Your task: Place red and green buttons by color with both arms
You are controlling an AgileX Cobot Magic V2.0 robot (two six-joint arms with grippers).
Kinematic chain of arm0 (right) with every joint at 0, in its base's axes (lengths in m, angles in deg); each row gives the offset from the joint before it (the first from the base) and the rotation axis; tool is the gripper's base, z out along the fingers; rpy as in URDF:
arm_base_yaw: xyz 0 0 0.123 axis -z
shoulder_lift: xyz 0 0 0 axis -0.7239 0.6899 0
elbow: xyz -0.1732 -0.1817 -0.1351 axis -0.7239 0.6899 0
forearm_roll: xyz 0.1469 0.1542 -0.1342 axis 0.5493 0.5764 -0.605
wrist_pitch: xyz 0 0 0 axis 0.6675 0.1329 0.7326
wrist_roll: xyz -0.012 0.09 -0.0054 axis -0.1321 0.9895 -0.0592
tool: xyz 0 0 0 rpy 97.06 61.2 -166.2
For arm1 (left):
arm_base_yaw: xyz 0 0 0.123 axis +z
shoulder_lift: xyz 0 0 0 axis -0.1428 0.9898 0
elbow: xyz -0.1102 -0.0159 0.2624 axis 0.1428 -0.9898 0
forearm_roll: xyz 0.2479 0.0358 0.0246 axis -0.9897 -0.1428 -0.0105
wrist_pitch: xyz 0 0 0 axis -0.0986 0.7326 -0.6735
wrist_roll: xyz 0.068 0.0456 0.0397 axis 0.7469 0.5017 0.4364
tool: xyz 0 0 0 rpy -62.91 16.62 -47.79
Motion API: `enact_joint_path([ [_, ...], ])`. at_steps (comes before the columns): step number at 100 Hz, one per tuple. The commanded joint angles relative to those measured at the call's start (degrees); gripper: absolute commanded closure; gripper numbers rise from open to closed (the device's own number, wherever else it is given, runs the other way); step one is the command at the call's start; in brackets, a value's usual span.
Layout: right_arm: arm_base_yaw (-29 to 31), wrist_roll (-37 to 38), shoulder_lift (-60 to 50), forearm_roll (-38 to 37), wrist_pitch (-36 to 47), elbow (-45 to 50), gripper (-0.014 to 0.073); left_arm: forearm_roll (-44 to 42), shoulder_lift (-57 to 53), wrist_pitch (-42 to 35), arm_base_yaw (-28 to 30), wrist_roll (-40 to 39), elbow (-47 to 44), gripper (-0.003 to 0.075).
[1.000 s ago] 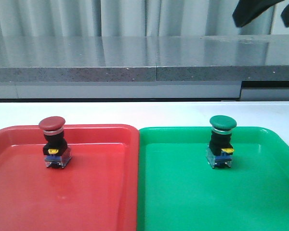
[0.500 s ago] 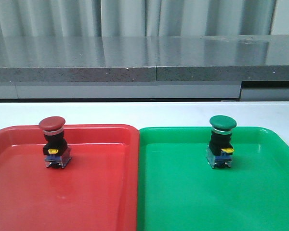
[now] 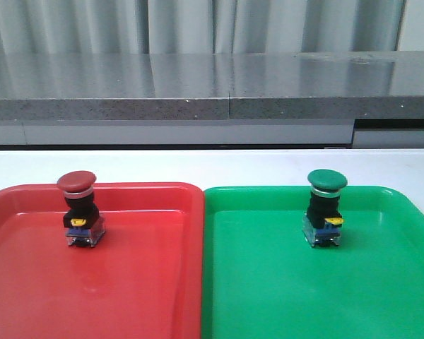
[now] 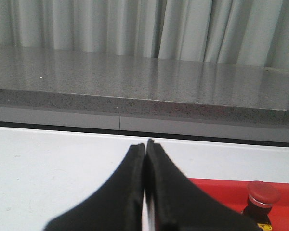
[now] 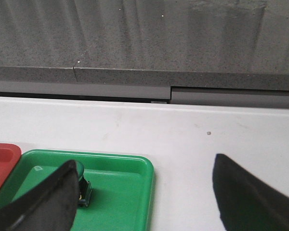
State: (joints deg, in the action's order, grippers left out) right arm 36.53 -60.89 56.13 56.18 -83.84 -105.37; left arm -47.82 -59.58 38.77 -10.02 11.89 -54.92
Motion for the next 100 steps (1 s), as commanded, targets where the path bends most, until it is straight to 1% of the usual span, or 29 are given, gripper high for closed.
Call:
enact_joint_path([
  [1, 0.45, -0.08, 0.39, -1.13, 4.24, -1.42, 0.009, -0.09, -1.74, -4.61, 0.08, -0.38, -2.45, 0.0739],
  [7, 0.45, -0.08, 0.39, -1.13, 4.24, -1.42, 0.0163, -0.09, -1.74, -4.61, 0.08, -0.38, -2.45, 0.0739],
  [14, 0.45, -0.08, 0.39, -1.13, 4.24, -1.42, 0.0285, -0.09, -1.74, -4.61, 0.08, -0.38, -2.45, 0.0739],
  [26, 0.45, -0.08, 0.39, -1.13, 4.24, -1.42, 0.0538, -0.09, -1.74, -4.61, 0.08, -0.38, -2.45, 0.0739],
  [28, 0.45, -0.08, 0.39, -1.13, 4.24, -1.42, 0.0566, -0.09, -1.74, -4.61, 0.08, -0.38, -2.45, 0.0739],
  [33, 0.45, -0.08, 0.39, -1.13, 4.24, -1.42, 0.0667, -0.09, -1.74, -4.61, 0.08, -0.38, -2.45, 0.0739],
  [37, 0.45, -0.08, 0.39, -1.13, 4.3, -1.42, 0.0657, -0.09, -1.74, -4.61, 0.08, -0.38, -2.45, 0.0739],
  [100, 0.45, -0.08, 0.39, -1.18, 4.25, -1.42, 0.0662, -0.09, -1.74, -4.61, 0.08, -0.38, -2.45, 0.0739],
])
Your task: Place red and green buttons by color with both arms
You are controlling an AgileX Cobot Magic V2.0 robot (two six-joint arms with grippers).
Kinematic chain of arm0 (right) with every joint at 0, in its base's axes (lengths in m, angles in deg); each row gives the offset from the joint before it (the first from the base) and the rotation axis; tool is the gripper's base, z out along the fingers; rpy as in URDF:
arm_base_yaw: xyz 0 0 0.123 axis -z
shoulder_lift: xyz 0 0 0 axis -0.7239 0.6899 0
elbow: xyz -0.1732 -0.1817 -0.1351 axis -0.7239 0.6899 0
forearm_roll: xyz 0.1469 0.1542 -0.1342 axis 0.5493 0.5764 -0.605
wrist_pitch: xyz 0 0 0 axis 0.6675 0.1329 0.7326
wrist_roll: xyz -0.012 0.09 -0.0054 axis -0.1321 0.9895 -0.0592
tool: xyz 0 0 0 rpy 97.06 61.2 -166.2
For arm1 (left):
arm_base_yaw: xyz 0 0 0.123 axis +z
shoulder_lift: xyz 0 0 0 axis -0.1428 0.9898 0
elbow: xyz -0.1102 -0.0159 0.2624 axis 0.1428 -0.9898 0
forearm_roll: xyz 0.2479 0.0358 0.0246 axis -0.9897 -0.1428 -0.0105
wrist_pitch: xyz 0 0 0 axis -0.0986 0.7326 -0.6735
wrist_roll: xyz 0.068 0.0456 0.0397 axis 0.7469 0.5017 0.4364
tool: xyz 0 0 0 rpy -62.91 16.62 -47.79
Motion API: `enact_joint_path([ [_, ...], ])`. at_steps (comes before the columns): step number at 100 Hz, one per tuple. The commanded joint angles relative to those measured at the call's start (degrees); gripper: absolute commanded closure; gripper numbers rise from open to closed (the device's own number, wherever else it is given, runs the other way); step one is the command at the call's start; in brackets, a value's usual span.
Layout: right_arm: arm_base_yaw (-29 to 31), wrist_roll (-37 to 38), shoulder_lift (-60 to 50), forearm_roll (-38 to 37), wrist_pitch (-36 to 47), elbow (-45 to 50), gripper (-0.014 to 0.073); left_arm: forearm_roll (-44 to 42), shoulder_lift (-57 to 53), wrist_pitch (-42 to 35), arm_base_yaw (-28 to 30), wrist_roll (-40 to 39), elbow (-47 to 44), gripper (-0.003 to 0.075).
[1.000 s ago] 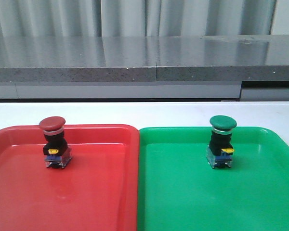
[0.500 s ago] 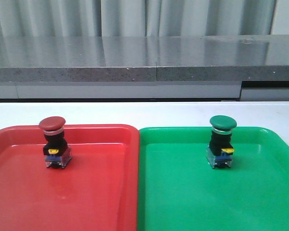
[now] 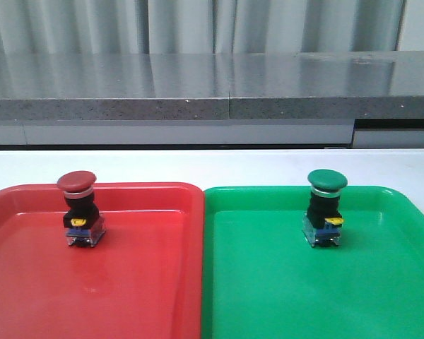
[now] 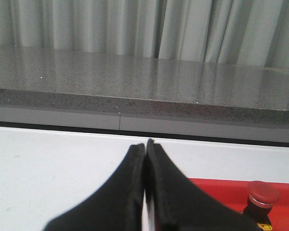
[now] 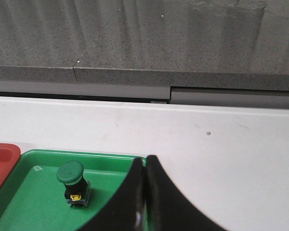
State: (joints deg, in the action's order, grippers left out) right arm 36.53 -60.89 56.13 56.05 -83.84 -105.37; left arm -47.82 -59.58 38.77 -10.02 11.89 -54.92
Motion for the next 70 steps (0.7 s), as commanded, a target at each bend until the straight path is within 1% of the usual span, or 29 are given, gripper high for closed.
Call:
enact_joint_path([
  [1, 0.45, -0.08, 0.39, -1.05, 4.25, -1.42, 0.0662, -0.09, -1.74, -4.61, 0.08, -0.38, -2.45, 0.0739],
  [12, 0.45, -0.08, 0.22, -1.05, 5.06, -1.01, 0.0662, -0.09, -1.74, -4.61, 0.08, -0.38, -2.45, 0.0739],
  [21, 0.74, -0.08, -1.25, -1.05, 7.99, 0.45, 0.0662, -0.09, -1.74, -4.61, 0.08, -0.38, -2.45, 0.0739],
  [31, 2.2, -0.14, -4.0, -0.68, 11.49, 3.87, 0.0662, -0.09, -1.74, -4.61, 0.08, -0.38, -2.45, 0.0739],
  [43, 4.8, -0.41, -8.24, 1.26, 13.75, 8.62, 0.0662, -0.09, -1.74, -4.61, 0.08, -0.38, -2.45, 0.074],
  [50, 6.27, -2.38, -11.04, 4.34, 15.15, 11.44, 0.0662, -0.09, -1.74, -4.61, 0.08, -0.38, -2.45, 0.0739],
  [61, 7.94, -8.26, -15.39, 9.75, 18.29, 16.34, 0.0662, -0.09, -1.74, -4.61, 0.08, -0.38, -2.45, 0.0739],
  [70, 8.27, -9.85, -19.08, 10.46, 20.42, 19.94, 0.0662, -0.09, -1.74, -4.61, 0.08, -0.38, -2.45, 0.0739],
])
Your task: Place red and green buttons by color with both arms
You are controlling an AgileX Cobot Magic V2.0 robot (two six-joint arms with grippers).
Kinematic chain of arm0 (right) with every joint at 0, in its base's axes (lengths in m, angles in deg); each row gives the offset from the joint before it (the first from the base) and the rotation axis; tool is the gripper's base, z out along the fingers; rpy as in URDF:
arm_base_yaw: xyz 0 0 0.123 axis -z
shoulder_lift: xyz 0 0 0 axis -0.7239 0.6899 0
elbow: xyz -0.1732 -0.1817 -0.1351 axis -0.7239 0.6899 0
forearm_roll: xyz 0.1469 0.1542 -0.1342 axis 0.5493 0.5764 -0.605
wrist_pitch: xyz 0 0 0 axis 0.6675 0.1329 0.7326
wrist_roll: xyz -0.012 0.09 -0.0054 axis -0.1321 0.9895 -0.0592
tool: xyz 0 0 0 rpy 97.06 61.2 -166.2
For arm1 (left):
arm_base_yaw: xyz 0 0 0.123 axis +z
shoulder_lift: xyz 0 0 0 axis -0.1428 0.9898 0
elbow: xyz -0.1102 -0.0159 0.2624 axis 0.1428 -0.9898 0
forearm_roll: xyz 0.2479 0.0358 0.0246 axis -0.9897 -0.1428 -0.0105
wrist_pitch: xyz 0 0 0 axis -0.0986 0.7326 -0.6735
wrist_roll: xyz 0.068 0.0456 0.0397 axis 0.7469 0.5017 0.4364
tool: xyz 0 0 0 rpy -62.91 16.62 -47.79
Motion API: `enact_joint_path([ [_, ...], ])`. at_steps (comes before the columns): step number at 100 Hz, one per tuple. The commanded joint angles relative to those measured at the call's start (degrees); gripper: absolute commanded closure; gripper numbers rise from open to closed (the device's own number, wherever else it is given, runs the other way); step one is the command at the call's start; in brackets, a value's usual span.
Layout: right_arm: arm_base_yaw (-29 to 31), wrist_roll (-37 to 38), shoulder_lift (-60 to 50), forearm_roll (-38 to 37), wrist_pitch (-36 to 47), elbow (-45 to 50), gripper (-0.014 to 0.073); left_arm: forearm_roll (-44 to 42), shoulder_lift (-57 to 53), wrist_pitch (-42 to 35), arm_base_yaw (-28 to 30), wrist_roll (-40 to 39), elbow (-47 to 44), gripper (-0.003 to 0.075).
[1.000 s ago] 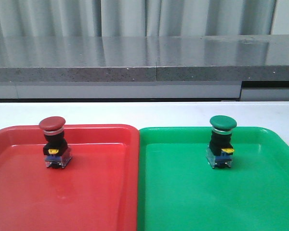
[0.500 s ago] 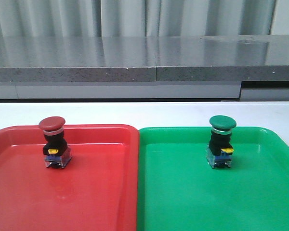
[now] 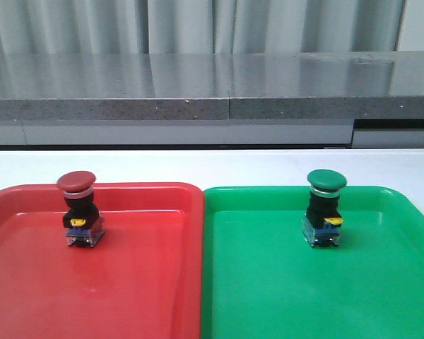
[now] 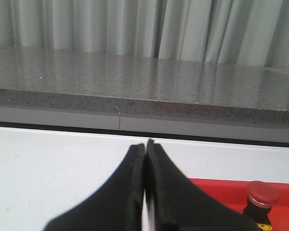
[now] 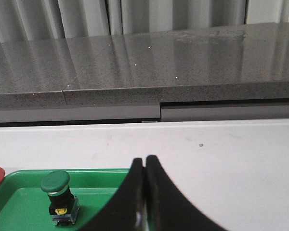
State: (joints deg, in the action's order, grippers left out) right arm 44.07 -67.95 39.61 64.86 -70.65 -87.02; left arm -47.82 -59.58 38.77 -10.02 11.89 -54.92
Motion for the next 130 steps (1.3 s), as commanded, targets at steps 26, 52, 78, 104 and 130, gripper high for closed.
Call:
enact_joint_path([
  [26, 0.72, -2.72, -5.27, 2.09, 12.42, 8.95, 0.0662, -0.09, -1.74, -4.61, 0.08, -0.38, -2.45, 0.0739],
  [52, 0.72, -2.72, -5.27, 2.09, 13.25, 9.46, 0.0662, -0.09, -1.74, -4.61, 0.08, -0.38, -2.45, 0.074],
  [78, 0.72, -2.72, -5.27, 2.09, 13.25, 9.46, 0.0662, -0.09, -1.74, -4.61, 0.08, -0.38, -2.45, 0.074],
  [104, 0.72, -2.72, -5.27, 2.09, 13.25, 9.46, 0.0662, -0.09, -1.74, -4.61, 0.08, -0.38, -2.45, 0.0739],
  [130, 0.72, -2.72, -5.27, 2.09, 13.25, 9.46, 0.0662, -0.09, -1.74, -4.61, 0.08, -0.38, -2.45, 0.0739],
])
